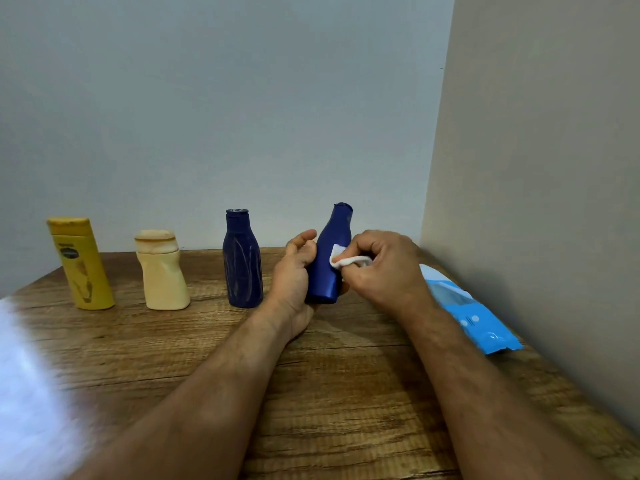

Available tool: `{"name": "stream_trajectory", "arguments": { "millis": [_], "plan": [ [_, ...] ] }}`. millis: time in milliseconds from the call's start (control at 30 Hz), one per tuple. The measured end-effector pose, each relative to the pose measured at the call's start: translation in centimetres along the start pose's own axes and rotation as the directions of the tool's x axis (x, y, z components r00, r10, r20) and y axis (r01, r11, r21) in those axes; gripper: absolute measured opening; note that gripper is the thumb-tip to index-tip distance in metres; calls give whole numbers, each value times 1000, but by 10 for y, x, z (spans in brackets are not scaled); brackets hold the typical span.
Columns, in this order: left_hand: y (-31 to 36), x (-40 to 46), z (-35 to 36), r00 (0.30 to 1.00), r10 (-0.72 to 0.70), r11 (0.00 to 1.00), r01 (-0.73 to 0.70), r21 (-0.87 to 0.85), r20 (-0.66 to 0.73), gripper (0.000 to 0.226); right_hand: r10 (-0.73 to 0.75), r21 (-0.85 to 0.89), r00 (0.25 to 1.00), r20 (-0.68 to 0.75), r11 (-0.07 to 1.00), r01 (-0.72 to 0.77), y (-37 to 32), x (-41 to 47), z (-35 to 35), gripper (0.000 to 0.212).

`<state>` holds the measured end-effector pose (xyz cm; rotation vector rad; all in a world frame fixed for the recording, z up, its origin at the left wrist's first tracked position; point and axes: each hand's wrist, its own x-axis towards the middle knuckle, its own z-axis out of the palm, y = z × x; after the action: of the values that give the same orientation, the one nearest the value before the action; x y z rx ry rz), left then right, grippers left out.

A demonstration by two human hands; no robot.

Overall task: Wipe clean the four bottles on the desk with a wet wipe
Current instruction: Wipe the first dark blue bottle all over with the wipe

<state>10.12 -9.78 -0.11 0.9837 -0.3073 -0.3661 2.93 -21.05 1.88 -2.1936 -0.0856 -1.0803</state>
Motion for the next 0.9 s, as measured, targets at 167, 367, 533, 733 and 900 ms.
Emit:
{"name": "stream_trajectory", "arguments": {
  "millis": [167, 367, 533, 733, 900],
  "plan": [
    [-3, -5, 2, 989, -138, 987, 133, 93, 54, 30, 93, -16, 980, -175, 995, -97, 6, 9, 1, 13],
    [-6, -7, 0, 967, -158, 973, 117, 200, 200, 53, 174, 14, 929, -325, 984, -179, 12, 13, 1, 18],
    [-4, -3, -6, 979, -44, 971, -5, 237, 201, 68, 98, 17, 986, -138, 995, -97, 6, 6, -3, 23],
    [-9, -3, -9, 964, 161, 857, -243, 454, 213, 73, -77, -166, 969, -233, 985, 38, 3, 4, 1, 22],
    [-16, -7, 2, 949, 219, 862, -296, 412, 225, 70, -45, -108, 921, -387, 994, 3, 4, 6, -1, 22]
  ]
}}
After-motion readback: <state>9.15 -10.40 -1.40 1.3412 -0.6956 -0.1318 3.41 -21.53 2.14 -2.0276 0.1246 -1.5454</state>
